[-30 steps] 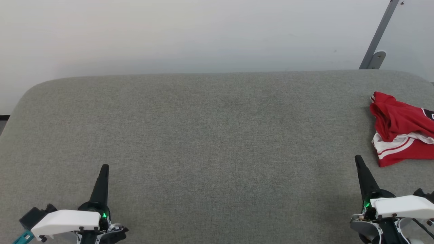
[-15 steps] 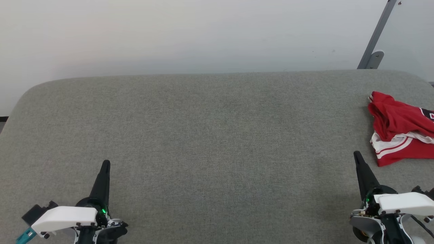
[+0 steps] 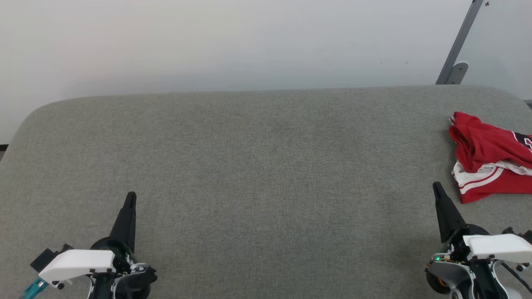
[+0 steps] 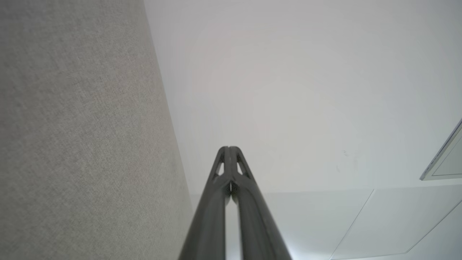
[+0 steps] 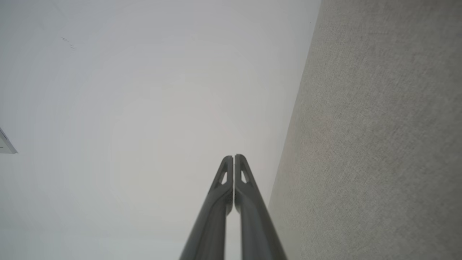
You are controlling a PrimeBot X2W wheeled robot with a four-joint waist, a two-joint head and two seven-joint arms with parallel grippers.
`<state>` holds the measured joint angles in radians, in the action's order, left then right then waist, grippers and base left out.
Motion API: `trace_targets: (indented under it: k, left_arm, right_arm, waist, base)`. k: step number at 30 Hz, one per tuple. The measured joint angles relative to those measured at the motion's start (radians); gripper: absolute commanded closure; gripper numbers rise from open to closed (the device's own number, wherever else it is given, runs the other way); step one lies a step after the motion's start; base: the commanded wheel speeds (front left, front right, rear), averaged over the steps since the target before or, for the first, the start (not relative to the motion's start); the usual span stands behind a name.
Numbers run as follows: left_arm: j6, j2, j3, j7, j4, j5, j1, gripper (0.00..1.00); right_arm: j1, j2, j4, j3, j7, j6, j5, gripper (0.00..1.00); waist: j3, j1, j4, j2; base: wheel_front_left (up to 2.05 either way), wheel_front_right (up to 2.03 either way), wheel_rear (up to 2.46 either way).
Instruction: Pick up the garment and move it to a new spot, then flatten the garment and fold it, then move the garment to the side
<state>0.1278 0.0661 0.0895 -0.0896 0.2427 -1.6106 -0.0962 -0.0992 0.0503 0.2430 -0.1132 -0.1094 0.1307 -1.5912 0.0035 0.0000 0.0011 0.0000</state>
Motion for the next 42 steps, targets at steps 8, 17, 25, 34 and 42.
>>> trace_targets:
  k: [8, 17, 25, 34, 42]
  left_arm:
    - [0.0, -0.002, 0.003, -0.008, 0.003, -0.017, -0.006, 1.0]
    - [0.0, -0.003, 0.005, -0.01, 0.003, -0.017, -0.006, 1.0]
    - [0.0, -0.004, 0.007, -0.011, 0.003, -0.016, -0.006, 1.0]
    - [0.0, -0.005, 0.009, -0.013, 0.003, -0.016, -0.006, 1.0]
    - [0.0, -0.006, 0.011, -0.016, 0.003, -0.014, -0.006, 1.0]
  right_arm:
    - [-0.008, 0.0, 0.001, 0.0, -0.005, 0.0, -0.019, 1.0]
    - [-0.008, 0.0, 0.001, 0.0, -0.005, 0.0, -0.019, 1.0]
    - [-0.008, 0.0, 0.001, 0.0, -0.005, 0.0, -0.019, 1.0]
    - [-0.008, 0.0, 0.001, 0.0, -0.005, 0.0, -0.019, 1.0]
    - [-0.008, 0.0, 0.001, 0.0, -0.005, 0.0, -0.019, 1.0]
  waist:
    - [0.0, 0.0, -0.001, 0.0]
    - [0.0, 0.0, -0.001, 0.0]
    - [0.0, 0.0, -0.001, 0.0]
    - [0.0, 0.0, -0.001, 0.0]
    - [0.0, 0.0, -0.001, 0.0]
  base:
    - [0.0, 0.0, 0.0]
    - [0.0, 0.0, 0.0]
    - [0.0, 0.0, 0.0]
    - [0.0, 0.0, 0.0]
    - [0.0, 0.0, 0.0]
